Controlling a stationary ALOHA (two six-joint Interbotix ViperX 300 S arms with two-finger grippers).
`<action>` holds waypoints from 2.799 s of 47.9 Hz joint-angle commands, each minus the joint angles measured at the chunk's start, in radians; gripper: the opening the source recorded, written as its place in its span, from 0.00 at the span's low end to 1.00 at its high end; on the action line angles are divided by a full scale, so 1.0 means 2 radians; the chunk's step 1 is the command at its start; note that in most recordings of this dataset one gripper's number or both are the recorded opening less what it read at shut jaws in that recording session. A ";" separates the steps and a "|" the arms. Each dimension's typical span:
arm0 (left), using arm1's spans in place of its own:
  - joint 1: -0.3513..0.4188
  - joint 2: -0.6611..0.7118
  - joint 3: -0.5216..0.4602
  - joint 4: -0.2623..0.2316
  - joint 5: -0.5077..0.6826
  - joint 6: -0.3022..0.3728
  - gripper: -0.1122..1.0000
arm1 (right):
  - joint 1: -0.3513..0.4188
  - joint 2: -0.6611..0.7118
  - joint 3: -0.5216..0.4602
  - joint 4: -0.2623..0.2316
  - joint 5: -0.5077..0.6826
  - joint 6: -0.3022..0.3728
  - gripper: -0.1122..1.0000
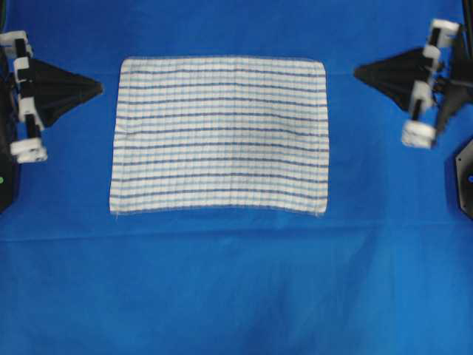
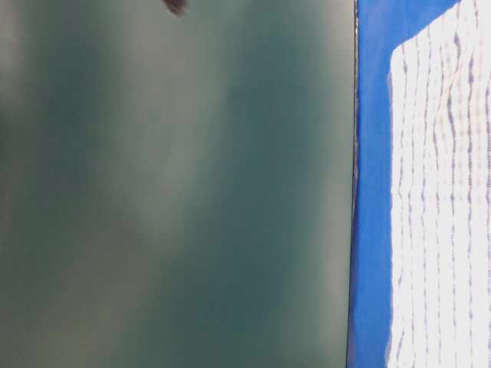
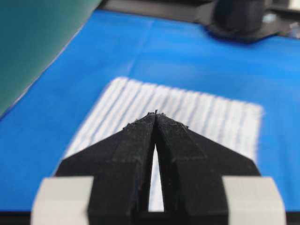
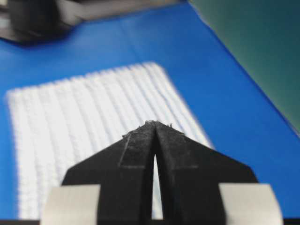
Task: Fold the blue towel.
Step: 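Move both grippers to the towel's far corners and grasp them, then lift the far corners and fold them toward the near edge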
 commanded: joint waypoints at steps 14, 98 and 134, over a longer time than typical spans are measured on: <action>0.106 0.136 0.004 -0.001 -0.035 -0.001 0.22 | -0.070 0.161 -0.056 0.002 0.008 0.000 0.14; 0.201 0.456 -0.080 -0.002 -0.136 0.009 0.13 | -0.140 0.397 -0.102 -0.008 -0.058 -0.008 0.16; 0.117 0.272 -0.028 -0.001 -0.046 0.016 0.13 | -0.081 0.249 -0.057 0.003 -0.005 0.000 0.16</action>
